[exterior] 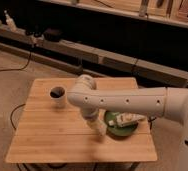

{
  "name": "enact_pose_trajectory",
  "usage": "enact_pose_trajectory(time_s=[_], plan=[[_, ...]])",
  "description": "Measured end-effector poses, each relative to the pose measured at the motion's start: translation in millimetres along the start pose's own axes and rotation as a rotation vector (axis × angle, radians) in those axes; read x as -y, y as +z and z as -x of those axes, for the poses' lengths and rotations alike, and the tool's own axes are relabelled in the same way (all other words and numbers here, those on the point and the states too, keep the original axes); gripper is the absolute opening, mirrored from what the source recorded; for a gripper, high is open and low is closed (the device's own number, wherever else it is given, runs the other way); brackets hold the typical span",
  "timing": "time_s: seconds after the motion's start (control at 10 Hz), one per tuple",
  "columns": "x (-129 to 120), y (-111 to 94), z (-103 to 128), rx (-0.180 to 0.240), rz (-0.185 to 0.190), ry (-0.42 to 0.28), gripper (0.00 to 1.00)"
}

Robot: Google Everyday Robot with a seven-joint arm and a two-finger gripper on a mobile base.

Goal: Place the white sponge in the ceramic bowl

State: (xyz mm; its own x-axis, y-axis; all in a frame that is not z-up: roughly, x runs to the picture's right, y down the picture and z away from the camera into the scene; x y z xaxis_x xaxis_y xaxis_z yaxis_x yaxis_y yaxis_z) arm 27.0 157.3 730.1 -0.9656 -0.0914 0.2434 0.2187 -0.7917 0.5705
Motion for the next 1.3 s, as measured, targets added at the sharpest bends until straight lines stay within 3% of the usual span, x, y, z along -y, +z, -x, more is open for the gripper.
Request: enact_pose_trajectory(time_s=[0.4, 0.8, 0.9, 1.2, 1.3], plan=[[-17.1, -21.4, 14.7, -0.089, 0.003, 0.058, 0.38], [-31.5, -27.6, 41.9, -0.146, 0.009, 0.090, 0.39], [-33.0, -26.7, 47.7, -0.155, 0.006, 0.095, 0.42], [-35.4, -17.5, 71.3, -0.149, -0.018, 0.123, 0.73], [-36.5, -15.6, 74.7, -0.148, -0.028, 0.132, 0.79]])
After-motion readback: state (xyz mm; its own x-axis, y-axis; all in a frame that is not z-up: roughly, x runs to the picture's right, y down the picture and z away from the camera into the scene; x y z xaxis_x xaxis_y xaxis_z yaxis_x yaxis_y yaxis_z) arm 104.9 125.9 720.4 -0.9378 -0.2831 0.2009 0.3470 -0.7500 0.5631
